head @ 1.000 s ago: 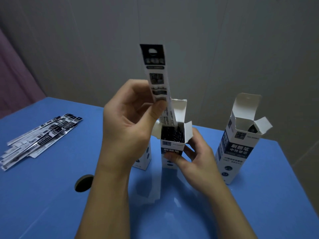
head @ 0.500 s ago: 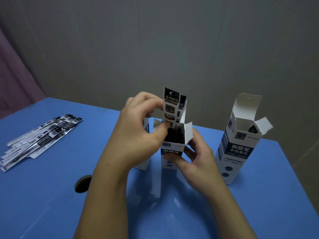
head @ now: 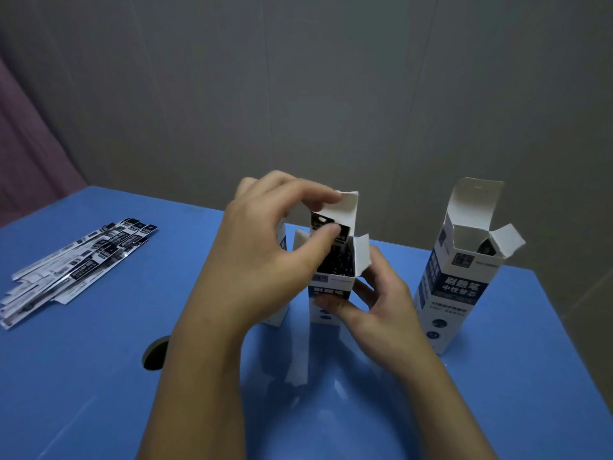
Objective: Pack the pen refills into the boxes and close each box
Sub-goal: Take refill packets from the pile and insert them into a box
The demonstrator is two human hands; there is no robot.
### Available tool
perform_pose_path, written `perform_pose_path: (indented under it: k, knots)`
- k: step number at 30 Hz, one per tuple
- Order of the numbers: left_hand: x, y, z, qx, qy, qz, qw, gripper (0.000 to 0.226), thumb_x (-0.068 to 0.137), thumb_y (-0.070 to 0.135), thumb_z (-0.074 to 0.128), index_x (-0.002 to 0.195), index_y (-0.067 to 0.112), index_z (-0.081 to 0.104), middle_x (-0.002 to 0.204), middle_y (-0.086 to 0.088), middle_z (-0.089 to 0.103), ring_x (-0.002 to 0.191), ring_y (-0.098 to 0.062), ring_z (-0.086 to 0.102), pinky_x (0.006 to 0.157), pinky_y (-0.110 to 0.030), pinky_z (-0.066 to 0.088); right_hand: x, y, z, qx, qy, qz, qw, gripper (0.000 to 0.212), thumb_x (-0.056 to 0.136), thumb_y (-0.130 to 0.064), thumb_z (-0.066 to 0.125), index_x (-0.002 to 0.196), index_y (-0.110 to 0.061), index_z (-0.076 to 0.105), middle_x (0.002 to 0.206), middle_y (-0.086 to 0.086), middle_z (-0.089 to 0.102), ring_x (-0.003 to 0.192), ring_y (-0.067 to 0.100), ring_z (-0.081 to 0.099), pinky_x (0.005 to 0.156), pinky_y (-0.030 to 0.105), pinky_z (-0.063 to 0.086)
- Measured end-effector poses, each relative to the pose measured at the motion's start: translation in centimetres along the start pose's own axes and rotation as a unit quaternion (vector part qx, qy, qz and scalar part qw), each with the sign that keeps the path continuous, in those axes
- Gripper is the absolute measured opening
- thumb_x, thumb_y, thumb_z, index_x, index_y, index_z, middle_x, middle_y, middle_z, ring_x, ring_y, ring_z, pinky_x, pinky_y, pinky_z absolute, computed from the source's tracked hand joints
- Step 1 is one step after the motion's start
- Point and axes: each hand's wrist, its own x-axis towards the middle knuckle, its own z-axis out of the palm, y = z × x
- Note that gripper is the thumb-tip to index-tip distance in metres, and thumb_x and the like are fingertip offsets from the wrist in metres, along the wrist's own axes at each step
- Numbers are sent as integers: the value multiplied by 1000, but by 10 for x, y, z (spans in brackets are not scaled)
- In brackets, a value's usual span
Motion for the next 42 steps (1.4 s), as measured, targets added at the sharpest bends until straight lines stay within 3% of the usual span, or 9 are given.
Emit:
perform_pose_path:
  k: [5,11,17,21,26,30,37,42]
  knots:
    - [0,-4,9,78,-20,42,996,10,84,27,68,88,34,74,84,18,64,83,-10,54,76,-47,46,2,3,2,2,14,-3,1000,54,77,0,81,117,-31,60,107,-8,69,108,18,64,102,42,50]
    - [-2,5,5,98,1,59,993,9,86,36,68,95,34,69,92,20,63,87,-4,50,79,-27,30,1,4,0,14,8,2,1000,53,79,0,80,118,-30,61,110,-7,70,110,18,64,102,43,50]
    - [0,-3,12,116,-3,62,991,9,85,26,69,87,29,77,86,15,62,86,-15,50,77,-34,36,1,6,1,11,9,-3,1000,54,76,2,82,115,-29,61,106,-7,70,108,18,64,101,44,50]
    - [0,-1,5,127,-3,81,989,11,85,27,68,95,29,73,86,17,64,84,-9,47,75,-28,29,2,6,-1,12,8,-2,1000,54,76,2,81,115,-29,61,107,-8,70,109,16,64,102,44,49]
    - [1,-4,9,151,-15,68,986,9,83,23,67,84,29,73,81,15,62,85,-12,46,75,-27,22,3,8,0,3,13,-5,1000,55,76,1,81,116,-30,61,107,-8,69,108,17,64,102,44,49]
    - [1,-2,8,137,6,57,989,7,84,29,67,89,29,72,84,17,63,87,-11,44,79,-28,29,3,9,0,6,13,-4,1000,57,77,1,81,118,-33,60,109,-8,70,110,16,64,103,43,49]
    - [4,-7,18,143,14,80,986,9,84,22,67,85,25,76,85,12,63,88,-18,47,76,-30,32,4,11,-1,6,21,-2,1000,54,77,0,81,115,-33,61,107,-8,70,109,16,64,103,40,49]
    - [-3,-14,21,91,27,54,994,13,91,20,68,97,26,78,97,13,65,96,-19,48,83,-40,45,-2,-1,-1,-22,17,16,999,51,78,-5,82,118,-27,59,106,-12,69,105,9,64,97,27,51]
